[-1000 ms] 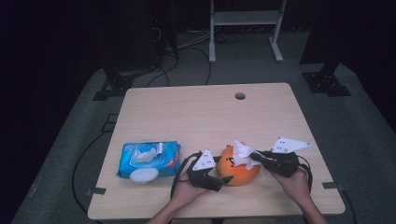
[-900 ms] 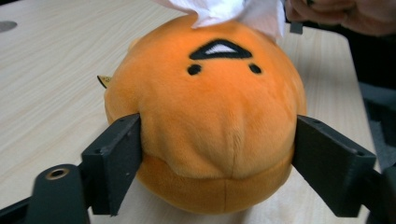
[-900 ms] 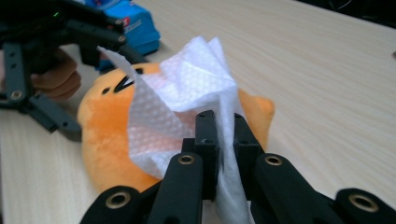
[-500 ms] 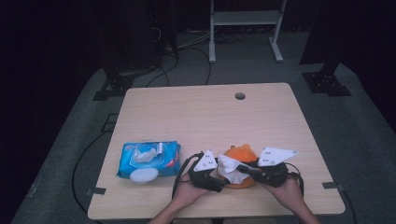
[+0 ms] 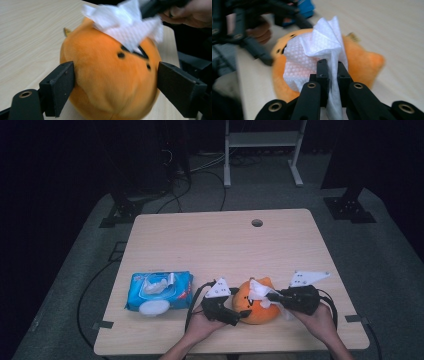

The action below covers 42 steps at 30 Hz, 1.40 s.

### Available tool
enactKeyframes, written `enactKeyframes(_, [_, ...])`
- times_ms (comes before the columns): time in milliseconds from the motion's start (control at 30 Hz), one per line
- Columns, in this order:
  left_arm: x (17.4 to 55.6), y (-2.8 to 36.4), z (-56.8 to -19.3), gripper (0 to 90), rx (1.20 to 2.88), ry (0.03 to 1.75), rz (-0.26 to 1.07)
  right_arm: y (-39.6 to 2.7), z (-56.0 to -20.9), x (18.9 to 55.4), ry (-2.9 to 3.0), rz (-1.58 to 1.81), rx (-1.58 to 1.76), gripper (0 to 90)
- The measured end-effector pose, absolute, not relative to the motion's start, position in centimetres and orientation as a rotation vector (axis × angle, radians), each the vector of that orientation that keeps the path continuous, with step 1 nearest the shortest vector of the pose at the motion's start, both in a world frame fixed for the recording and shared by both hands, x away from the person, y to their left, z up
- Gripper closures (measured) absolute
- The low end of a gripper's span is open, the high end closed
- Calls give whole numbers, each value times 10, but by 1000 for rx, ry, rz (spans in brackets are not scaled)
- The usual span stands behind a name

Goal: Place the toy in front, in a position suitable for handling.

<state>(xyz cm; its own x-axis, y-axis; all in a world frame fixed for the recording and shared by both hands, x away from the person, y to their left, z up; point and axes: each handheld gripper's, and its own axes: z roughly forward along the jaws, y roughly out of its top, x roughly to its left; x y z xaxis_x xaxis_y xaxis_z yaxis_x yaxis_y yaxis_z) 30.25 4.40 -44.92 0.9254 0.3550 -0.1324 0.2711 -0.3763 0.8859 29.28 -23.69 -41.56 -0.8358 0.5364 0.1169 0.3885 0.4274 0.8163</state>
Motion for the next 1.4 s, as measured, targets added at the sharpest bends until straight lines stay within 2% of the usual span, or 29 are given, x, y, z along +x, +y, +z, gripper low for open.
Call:
enactKeyframes(100, [300, 43, -448, 242, 1983, 428, 123, -233, -406, 285, 2515, 1353, 773, 840])
enactKeyframes(167, [295, 39, -446, 269, 1992, 375, 177, -225, -396, 280, 2495, 1424, 714, 840])
enactKeyframes(267, [285, 33, -443, 279, 2025, 288, 265, -201, -392, 275, 2516, 1377, 601, 840])
enactKeyframes(333, [283, 33, -443, 283, 2033, 281, 278, -194, -396, 277, 2527, 1308, 576, 840])
enactKeyframes(467, [287, 37, -445, 293, 2018, 300, 248, -216, -402, 294, 2497, 1359, 706, 834])
enactKeyframes(533, [289, 38, -444, 276, 2009, 321, 224, -230, -405, 302, 2491, 1396, 799, 827])
enactKeyframes(667, [296, 37, -445, 118, 2019, 412, 147, -233, -409, 300, 2499, 1420, 813, 838])
enactKeyframes(733, [298, 36, -449, 93, 2030, 423, 93, -227, -409, 293, 2531, 1425, 769, 840])
enactKeyframes(900, [292, 38, -442, 304, 2026, 341, 169, -216, -397, 284, 2513, 1495, 685, 842])
enactKeyframes(1033, [286, 39, -435, 337, 2050, 262, 256, -207, -392, 285, 2485, 1467, 648, 842])
enactKeyframes(1133, [289, 45, -434, 348, 2056, 263, 264, -220, -401, 295, 2489, 1478, 737, 842])
enactKeyframes(1233, [291, 49, -436, 310, 2033, 309, 241, -236, -407, 299, 2483, 1515, 839, 842])
enactKeyframes(1400, [297, 43, -441, 60, 2039, 419, 167, -240, -415, 296, 2531, 1503, 853, 842])
